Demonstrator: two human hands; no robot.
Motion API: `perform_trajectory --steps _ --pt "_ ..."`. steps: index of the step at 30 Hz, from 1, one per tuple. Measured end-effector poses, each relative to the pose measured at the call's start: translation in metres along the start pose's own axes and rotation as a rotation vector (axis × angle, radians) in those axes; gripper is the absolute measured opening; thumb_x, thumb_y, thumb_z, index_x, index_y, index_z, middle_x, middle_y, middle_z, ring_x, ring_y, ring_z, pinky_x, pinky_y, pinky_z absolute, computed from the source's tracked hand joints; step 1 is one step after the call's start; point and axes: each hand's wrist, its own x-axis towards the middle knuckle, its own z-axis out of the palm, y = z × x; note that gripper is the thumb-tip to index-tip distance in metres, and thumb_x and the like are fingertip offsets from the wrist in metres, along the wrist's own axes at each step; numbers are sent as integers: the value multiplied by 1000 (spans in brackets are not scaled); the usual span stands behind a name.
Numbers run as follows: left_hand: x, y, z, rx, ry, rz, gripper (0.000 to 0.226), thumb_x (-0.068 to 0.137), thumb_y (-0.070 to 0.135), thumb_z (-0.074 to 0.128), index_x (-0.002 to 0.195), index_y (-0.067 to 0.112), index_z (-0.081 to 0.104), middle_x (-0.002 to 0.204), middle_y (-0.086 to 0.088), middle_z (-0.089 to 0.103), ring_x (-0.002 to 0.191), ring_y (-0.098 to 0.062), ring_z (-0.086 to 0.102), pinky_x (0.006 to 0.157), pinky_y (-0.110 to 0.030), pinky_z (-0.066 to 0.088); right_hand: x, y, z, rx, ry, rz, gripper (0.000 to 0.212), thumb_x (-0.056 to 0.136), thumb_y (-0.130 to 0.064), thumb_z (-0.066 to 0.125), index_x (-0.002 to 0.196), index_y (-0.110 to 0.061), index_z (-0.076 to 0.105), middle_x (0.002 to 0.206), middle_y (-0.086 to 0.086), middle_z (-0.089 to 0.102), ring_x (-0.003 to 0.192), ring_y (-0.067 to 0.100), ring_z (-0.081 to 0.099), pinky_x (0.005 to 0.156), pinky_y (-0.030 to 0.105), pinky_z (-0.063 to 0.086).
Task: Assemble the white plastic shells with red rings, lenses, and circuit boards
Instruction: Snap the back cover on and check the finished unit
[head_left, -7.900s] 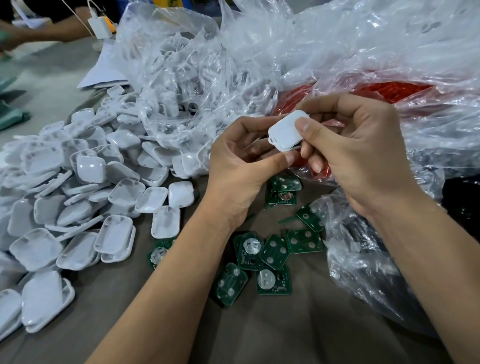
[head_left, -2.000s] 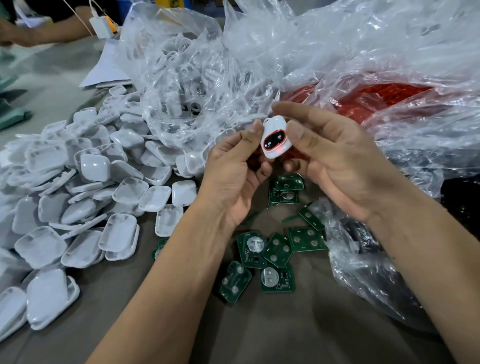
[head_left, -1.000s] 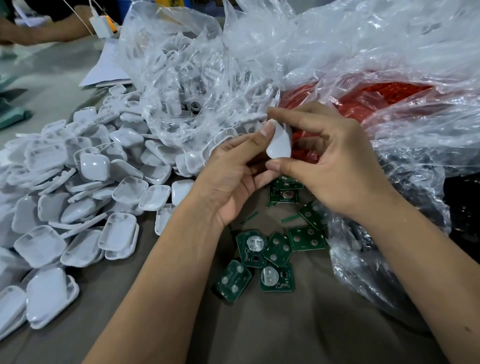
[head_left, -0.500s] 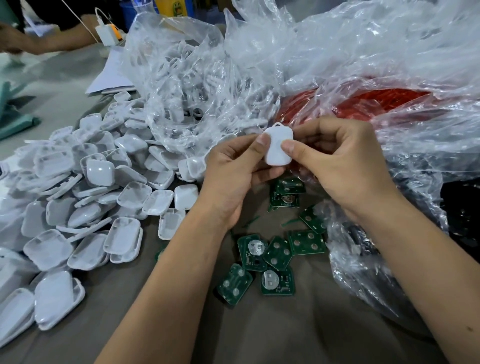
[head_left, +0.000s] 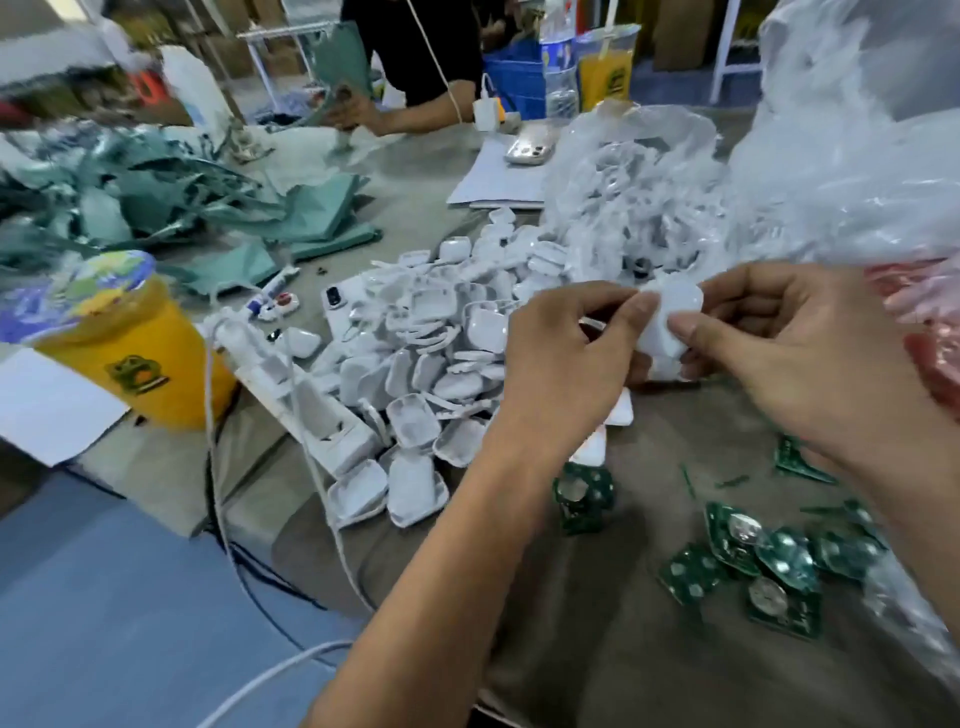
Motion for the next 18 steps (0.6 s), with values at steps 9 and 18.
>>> perform_trajectory --steps 9,18 --pt "-21 -9 -101 -11 588 -162 22 93 25 71 113 24 61 107 9 67 101 -19 70 89 -47 59 79 -73 176 -68 -420 -9 17 90 -2 78 83 -10 65 74 17 70 52 22 71 49 33 60" --pt "-25 -10 -103 -61 721 -149 38 89 12 62 122 26 51 120 11 62 111 -9 63 97 -35 52 108 -71 285 -330 -726 17 12 89 6 71 93 -4 75 64 5 60 52 14 54 50 22 47"
